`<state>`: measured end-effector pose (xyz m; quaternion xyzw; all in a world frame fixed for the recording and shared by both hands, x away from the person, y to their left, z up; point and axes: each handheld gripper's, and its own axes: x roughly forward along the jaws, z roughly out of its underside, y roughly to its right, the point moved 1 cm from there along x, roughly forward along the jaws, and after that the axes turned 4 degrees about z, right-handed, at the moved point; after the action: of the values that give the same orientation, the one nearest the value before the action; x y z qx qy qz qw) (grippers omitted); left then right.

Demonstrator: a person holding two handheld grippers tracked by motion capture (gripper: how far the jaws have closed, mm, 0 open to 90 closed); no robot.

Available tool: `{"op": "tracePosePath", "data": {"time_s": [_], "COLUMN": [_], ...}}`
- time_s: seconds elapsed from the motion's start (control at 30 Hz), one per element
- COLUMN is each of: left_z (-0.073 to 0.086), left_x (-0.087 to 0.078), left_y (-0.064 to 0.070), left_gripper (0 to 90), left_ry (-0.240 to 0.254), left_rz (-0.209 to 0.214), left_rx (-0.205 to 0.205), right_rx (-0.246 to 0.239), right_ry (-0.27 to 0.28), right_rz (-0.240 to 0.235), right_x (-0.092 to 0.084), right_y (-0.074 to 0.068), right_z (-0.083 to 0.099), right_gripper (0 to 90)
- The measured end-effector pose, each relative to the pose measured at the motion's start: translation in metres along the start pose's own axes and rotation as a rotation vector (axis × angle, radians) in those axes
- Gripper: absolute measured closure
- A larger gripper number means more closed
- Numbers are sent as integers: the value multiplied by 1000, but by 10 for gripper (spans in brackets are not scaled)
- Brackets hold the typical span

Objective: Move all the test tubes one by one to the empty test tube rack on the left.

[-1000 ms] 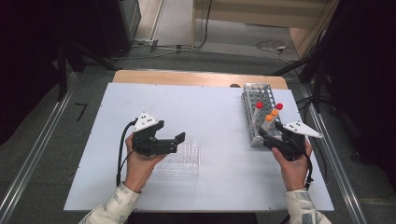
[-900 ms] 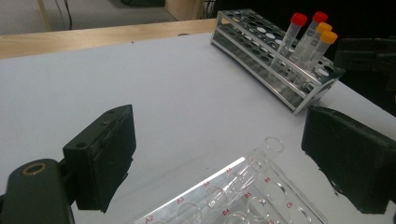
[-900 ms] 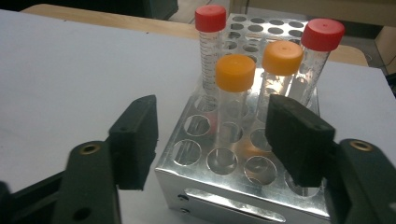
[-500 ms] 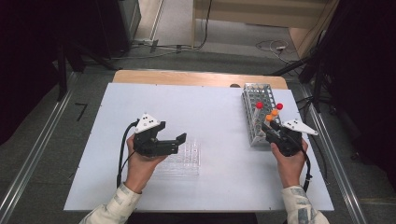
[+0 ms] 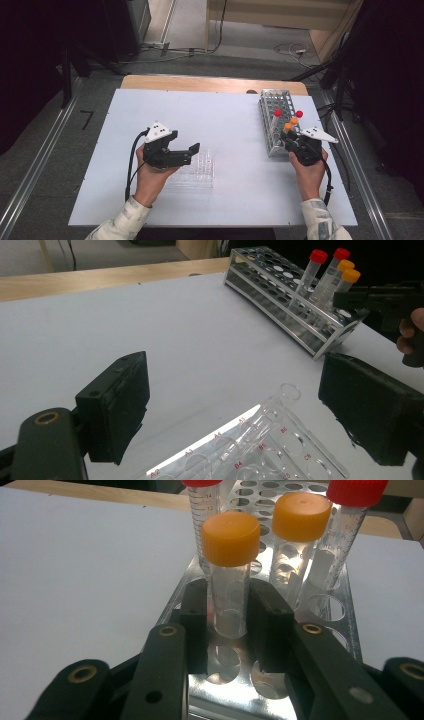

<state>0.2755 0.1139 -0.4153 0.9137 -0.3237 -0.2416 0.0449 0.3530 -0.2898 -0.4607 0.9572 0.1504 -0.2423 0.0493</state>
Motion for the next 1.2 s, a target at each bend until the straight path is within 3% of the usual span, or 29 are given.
{"op": "tracePosePath", "data": {"time_s": [0.27, 0.47, 0.83, 1.2], "left_z": [0, 0, -1, -3], "left_x": [0, 0, -2, -4], "left_y": [0, 0, -1, 0], "left_gripper": [138, 138, 138, 139], "left_ry": [4, -1, 3, 13], "left_rz": [0, -7, -8, -9], "left_rx": [-2, -6, -8, -3], "right_rx": [16, 26, -15, -25], "right_ry": [21, 67, 112, 148], "right_rz": [8, 1, 24, -13], "right_x": [-4, -16, -34, -52], "right_y": [3, 4, -1, -11], "right_z": [-3, -13, -29, -39], "right_gripper": [720, 723, 723, 723]}}
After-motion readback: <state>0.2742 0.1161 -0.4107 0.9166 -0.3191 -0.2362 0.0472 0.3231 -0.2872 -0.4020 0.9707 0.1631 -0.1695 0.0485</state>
